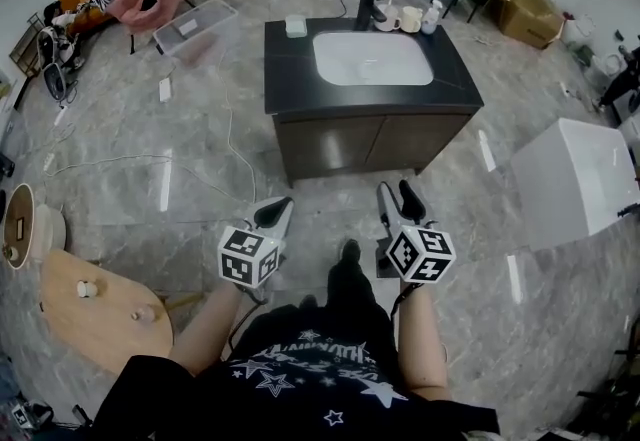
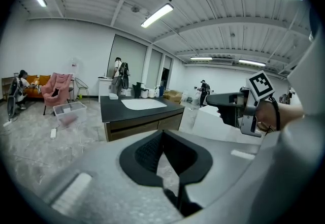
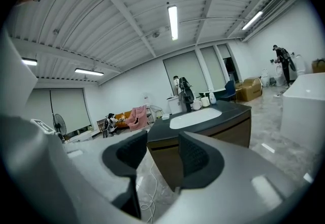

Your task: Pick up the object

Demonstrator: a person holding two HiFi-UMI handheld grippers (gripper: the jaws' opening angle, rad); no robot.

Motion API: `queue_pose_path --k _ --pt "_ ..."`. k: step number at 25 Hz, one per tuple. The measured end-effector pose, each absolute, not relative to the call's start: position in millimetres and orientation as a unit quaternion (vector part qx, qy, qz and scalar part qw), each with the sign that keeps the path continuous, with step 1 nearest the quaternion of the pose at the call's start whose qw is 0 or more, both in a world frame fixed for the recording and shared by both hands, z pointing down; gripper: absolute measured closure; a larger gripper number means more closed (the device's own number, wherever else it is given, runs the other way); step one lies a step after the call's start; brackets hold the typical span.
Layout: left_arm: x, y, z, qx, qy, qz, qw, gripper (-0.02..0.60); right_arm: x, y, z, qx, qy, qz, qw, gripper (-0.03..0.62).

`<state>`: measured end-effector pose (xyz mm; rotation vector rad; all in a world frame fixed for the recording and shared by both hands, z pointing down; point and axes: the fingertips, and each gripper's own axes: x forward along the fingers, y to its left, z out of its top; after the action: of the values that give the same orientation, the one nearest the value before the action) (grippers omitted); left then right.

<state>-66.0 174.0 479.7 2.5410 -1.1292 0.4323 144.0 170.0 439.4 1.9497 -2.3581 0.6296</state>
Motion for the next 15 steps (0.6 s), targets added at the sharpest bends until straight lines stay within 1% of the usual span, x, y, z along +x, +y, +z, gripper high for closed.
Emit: queue_pose_path --k 7,15 --pt "-68.6 128.7 503.1 0.876 -0.414 0.169 0.179 0.572 140.5 108.3 463.5 0.599 -0.769 0.223 0.016 0.393" --pt "-53.5 17.6 502.5 0.850 -0.462 0.173 0.185 0.572 162.8 -19.2 478.1 0.568 -0.786 0.243 0.015 0.393"
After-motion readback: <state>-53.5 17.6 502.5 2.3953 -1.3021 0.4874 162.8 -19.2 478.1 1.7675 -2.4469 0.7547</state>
